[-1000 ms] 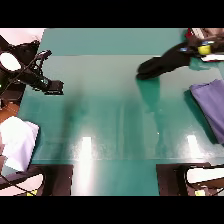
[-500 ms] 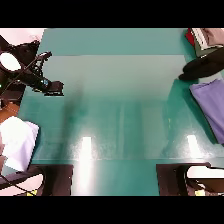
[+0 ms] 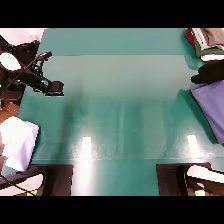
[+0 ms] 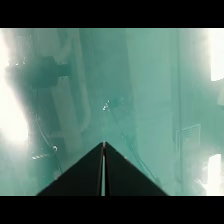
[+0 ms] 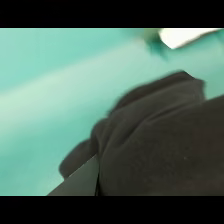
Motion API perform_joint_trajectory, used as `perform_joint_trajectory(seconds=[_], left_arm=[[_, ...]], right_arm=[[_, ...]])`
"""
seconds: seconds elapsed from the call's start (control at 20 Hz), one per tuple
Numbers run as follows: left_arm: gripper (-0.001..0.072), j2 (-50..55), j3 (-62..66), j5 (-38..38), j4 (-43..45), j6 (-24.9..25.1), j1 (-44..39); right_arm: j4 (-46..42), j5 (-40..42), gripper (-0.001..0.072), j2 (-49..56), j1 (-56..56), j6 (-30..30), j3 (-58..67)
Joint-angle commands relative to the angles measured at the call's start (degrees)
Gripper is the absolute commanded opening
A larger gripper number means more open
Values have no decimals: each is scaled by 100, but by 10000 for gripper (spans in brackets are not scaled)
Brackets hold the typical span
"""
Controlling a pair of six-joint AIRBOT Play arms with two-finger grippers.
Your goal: Fold the shirts.
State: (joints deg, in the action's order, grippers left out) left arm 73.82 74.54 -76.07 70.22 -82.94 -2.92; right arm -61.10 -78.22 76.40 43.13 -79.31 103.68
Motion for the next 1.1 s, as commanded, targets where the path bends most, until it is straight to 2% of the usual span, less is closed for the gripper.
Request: perform_joint_trajectory(seconds=[0.0, 0.25, 0.45, 0.5, 0.55, 0.6, 0.75, 0.9, 1.05], left_arm=[[22, 4, -2, 0, -2, 48, -2], [22, 4, -2, -83, -9, 90, -2], [22, 4, -2, -146, -7, 92, -2], [23, 4, -2, -149, -2, 90, -2], [23, 4, -4, -146, -4, 90, -2], [23, 4, -2, -138, -4, 87, -2], [23, 4, -2, -68, 0, 87, -2], [23, 4, -2, -63, -28, 44, -2], [23, 4, -2, 7, -31, 44, -2]], right_arm=[[-1578, -916, 24, -122, 68, -608, -2], [-3287, -1982, 25, -107, 68, -942, -533], [-4249, -2179, 42, -184, 68, -1132, -1154], [-4409, -2127, 222, -221, 68, -1132, -1270], [-4485, -2074, 548, -267, 107, -1132, -1373], [-4492, -2068, 720, -308, 179, -1132, -1429], [-4159, -1912, 716, -470, 348, -1392, -1268], [-3025, -1609, 673, -688, 284, -1434, -894], [-1740, -1451, 665, -890, -111, -1432, -629]])
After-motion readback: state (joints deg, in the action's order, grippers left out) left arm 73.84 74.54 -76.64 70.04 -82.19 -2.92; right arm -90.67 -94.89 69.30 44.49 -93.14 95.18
